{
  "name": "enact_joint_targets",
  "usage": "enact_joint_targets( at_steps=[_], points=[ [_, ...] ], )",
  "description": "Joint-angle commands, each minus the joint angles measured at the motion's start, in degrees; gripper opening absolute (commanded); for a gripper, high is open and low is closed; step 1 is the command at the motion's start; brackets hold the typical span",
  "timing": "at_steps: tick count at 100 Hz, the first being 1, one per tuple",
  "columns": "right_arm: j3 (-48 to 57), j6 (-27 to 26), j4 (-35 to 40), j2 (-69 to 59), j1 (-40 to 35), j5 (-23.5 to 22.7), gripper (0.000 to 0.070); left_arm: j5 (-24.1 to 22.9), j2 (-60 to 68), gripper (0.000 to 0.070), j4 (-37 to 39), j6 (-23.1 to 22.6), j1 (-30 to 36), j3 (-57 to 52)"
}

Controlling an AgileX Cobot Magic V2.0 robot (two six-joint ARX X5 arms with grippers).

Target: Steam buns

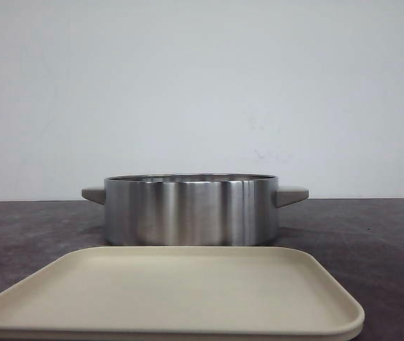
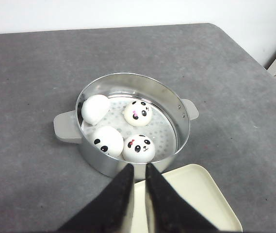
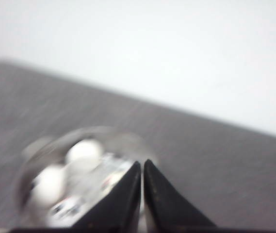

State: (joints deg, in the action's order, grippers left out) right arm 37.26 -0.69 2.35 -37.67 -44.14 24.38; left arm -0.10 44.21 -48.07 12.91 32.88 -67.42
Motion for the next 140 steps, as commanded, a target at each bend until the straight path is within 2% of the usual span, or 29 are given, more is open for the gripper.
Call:
enact_joint_targets(
  at_steps=[1, 9, 21, 28, 42, 65, 74, 91, 112, 140],
  points=[
    [-3.72, 2.14, -1.42, 5.60, 5.55, -2.38, 0.0007, -0.13, 0.28, 0.0000, 0.48, 0.22, 0.31, -0.61],
    [-8.72, 1.53, -1.42, 12.13, 14.40, -6.69, 0.0007, -0.13, 0.28, 0.0000, 0.48, 0.20, 0.31, -0.61],
    [-15.80, 1.09, -1.49, 20.92, 28.37, -18.51, 0.0007, -0.13, 0.28, 0.0000, 0.48, 0.22, 0.31, -0.61],
    [-19.58, 1.01, -1.46, 25.33, 34.77, -21.38, 0.0007, -0.13, 0.28, 0.0000, 0.50, 0.22, 0.31, -0.61],
    [-26.64, 0.63, -1.51, 32.44, 41.40, -21.38, 0.0007, -0.13, 0.28, 0.0000, 0.50, 0.20, 0.31, -0.61],
    [-36.74, -1.44, -5.01, 37.46, 42.77, -21.49, 0.0007, -0.13, 0.28, 0.0000, 0.48, 0.22, 0.31, -0.61],
    [-36.54, -2.14, -2.25, 37.46, 42.77, -23.23, 0.0007, -0.13, 0.28, 0.0000, 0.46, 0.20, 0.31, -0.63],
    [-36.54, -1.79, -1.46, 37.46, 42.77, -21.42, 0.0007, -0.13, 0.28, 0.0000, 0.48, 0.22, 0.31, -0.63],
    [-36.54, -0.17, 6.62, 37.46, 42.77, -21.53, 0.0007, -0.13, 0.28, 0.0000, 0.48, 0.20, 0.31, -0.63],
    [-36.54, -0.17, 6.71, 37.46, 42.77, -21.38, 0.0007, -0.13, 0.28, 0.0000, 0.48, 0.20, 0.31, -0.63]
  ],
)
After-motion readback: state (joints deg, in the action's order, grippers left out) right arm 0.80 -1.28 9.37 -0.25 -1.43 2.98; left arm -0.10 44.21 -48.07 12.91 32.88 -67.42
